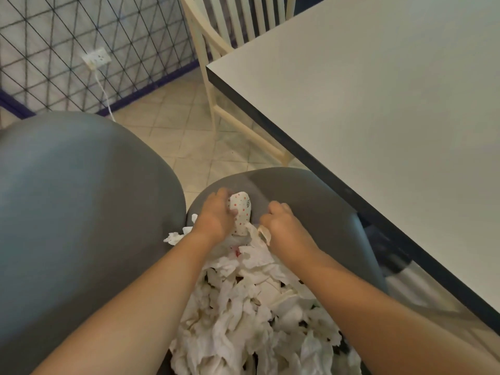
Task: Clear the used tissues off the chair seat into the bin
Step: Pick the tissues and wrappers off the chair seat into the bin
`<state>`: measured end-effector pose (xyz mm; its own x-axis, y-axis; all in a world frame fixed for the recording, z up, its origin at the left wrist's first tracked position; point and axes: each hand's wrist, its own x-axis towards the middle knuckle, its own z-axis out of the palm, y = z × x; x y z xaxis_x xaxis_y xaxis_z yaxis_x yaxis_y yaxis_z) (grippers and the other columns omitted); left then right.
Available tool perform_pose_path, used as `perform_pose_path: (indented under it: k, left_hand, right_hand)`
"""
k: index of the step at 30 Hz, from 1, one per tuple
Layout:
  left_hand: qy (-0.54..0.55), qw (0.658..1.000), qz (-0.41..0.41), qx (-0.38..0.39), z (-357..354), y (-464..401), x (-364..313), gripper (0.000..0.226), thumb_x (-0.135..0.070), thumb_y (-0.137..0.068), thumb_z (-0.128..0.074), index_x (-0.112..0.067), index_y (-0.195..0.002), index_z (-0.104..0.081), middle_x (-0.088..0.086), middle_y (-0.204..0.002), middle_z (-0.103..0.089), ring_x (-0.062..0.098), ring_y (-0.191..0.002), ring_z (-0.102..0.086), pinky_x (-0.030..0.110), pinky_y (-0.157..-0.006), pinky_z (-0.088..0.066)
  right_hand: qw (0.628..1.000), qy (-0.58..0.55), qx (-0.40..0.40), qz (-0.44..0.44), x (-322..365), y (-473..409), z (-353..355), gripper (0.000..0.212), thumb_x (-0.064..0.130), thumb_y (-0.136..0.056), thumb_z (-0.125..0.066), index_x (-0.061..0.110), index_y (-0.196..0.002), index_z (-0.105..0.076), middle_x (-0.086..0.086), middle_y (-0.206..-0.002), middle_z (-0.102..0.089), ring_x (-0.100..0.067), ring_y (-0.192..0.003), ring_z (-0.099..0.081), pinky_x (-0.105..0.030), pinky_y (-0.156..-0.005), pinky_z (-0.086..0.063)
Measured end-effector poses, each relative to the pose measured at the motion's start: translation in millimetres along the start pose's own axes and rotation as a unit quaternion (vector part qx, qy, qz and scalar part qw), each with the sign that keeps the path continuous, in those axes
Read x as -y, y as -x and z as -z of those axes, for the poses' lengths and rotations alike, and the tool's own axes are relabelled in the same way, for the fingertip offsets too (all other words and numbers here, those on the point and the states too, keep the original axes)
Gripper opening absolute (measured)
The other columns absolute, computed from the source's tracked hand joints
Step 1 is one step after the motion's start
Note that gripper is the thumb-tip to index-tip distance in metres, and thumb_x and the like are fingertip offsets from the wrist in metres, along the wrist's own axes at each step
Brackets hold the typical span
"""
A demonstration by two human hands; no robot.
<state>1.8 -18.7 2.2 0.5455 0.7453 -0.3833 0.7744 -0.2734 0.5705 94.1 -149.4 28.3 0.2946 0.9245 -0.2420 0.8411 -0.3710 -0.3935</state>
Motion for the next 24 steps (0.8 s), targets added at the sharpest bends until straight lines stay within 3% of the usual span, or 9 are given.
perform_pose_path:
  k: [3,5,7,10,14,16,17,20,24]
  left_hand:
    - [0.038,0.994,-0.073,-0.067,16.3,18.6,-10.2,0.031,-0.004,-0.089,-0.055,-0.013,-0.118,-0.053,0.011,-0.112,-0.055,0.026,-0.103,-0.055,0.034,-0.088,-0.046]
    - [0.030,0.988,-0.115,-0.104,29.1,32.5,-18.4,0.031,-0.007,-0.089,-0.055,-0.016,-0.120,-0.053,0.006,-0.116,-0.056,0.017,-0.103,-0.053,0.028,-0.086,-0.042]
    - [0.043,0.981,-0.138,-0.130,40.5,48.5,-28.6,0.031,-0.008,-0.091,-0.054,-0.017,-0.121,-0.053,0.001,-0.120,-0.054,0.012,-0.106,-0.049,0.022,-0.088,-0.037]
    - [0.031,0.970,-0.176,-0.166,51.7,73.9,-41.2,0.032,-0.008,-0.092,-0.052,-0.017,-0.122,-0.053,-0.002,-0.119,-0.055,0.007,-0.106,-0.046,0.019,-0.087,-0.034]
    - [0.003,0.961,-0.206,-0.182,62.9,121.8,-58.2,0.032,-0.008,-0.091,-0.053,-0.020,-0.120,-0.054,-0.005,-0.115,-0.055,0.000,-0.100,-0.043,0.014,-0.084,-0.033]
    - [-0.008,0.958,-0.221,-0.180,62.8,151.7,-68.0,0.033,-0.007,-0.090,-0.054,-0.021,-0.120,-0.054,-0.004,-0.112,-0.055,0.007,-0.102,-0.048,0.023,-0.087,-0.040]
    - [-0.015,0.957,-0.228,-0.177,61.5,168.6,-73.7,0.034,-0.006,-0.090,-0.055,-0.020,-0.121,-0.055,-0.002,-0.111,-0.056,0.012,-0.102,-0.051,0.027,-0.087,-0.042]
    - [-0.045,0.955,-0.250,-0.155,54.7,217.9,-89.5,0.034,-0.005,-0.090,-0.054,-0.018,-0.122,-0.056,0.003,-0.107,-0.056,0.017,-0.096,-0.054,0.033,-0.085,-0.045]
    - [-0.087,0.943,-0.291,-0.139,39.9,272.6,-116.1,0.034,-0.005,-0.089,-0.055,-0.018,-0.120,-0.057,0.004,-0.100,-0.057,0.018,-0.092,-0.054,0.031,-0.081,-0.044]
  right_hand:
    - [0.999,-0.018,-0.032,0.003,9.5,9.0,17.6,0.020,-0.008,-0.081,-0.046,0.011,-0.084,-0.044,-0.011,-0.110,-0.041,-0.023,-0.088,-0.043,-0.032,-0.067,-0.039]
    - [0.998,-0.025,-0.057,0.016,15.5,15.4,30.4,0.017,-0.006,-0.085,-0.045,0.009,-0.090,-0.044,-0.011,-0.112,-0.039,-0.023,-0.089,-0.040,-0.031,-0.068,-0.035]
    - [0.992,-0.026,-0.119,0.031,21.9,23.1,39.7,0.029,-0.017,-0.074,-0.049,0.003,-0.096,-0.053,-0.015,-0.111,-0.043,-0.027,-0.097,-0.042,-0.032,-0.066,-0.039]
    - [0.985,-0.024,-0.154,0.075,29.3,36.7,48.9,0.036,-0.027,-0.052,-0.056,-0.002,-0.077,-0.057,-0.019,-0.088,-0.051,-0.033,-0.083,-0.051,-0.035,-0.049,-0.044]
    - [0.978,-0.038,-0.170,0.113,40.7,77.4,74.2,0.041,-0.028,-0.036,-0.061,-0.001,-0.067,-0.058,-0.018,-0.072,-0.054,-0.031,-0.064,-0.052,-0.020,-0.045,-0.028]
    - [0.977,-0.055,-0.167,0.118,45.1,104.1,82.6,0.040,-0.030,-0.039,-0.056,-0.002,-0.068,-0.058,-0.019,-0.074,-0.053,-0.030,-0.065,-0.048,-0.019,-0.041,-0.024]
    - [0.977,-0.056,-0.170,0.117,46.1,118.0,85.9,0.039,-0.030,-0.045,-0.053,-0.003,-0.073,-0.058,-0.019,-0.079,-0.052,-0.031,-0.070,-0.047,-0.022,-0.040,-0.029]
    - [0.978,-0.033,-0.172,0.114,42.5,162.9,95.0,0.037,-0.024,-0.067,-0.045,-0.003,-0.095,-0.057,-0.017,-0.100,-0.047,-0.030,-0.093,-0.042,-0.041,-0.058,-0.051]
    - [0.980,-0.022,-0.175,0.096,28.3,229.5,105.9,0.028,-0.013,-0.076,-0.052,0.002,-0.100,-0.054,-0.011,-0.106,-0.044,-0.023,-0.099,-0.038,-0.041,-0.066,-0.054]
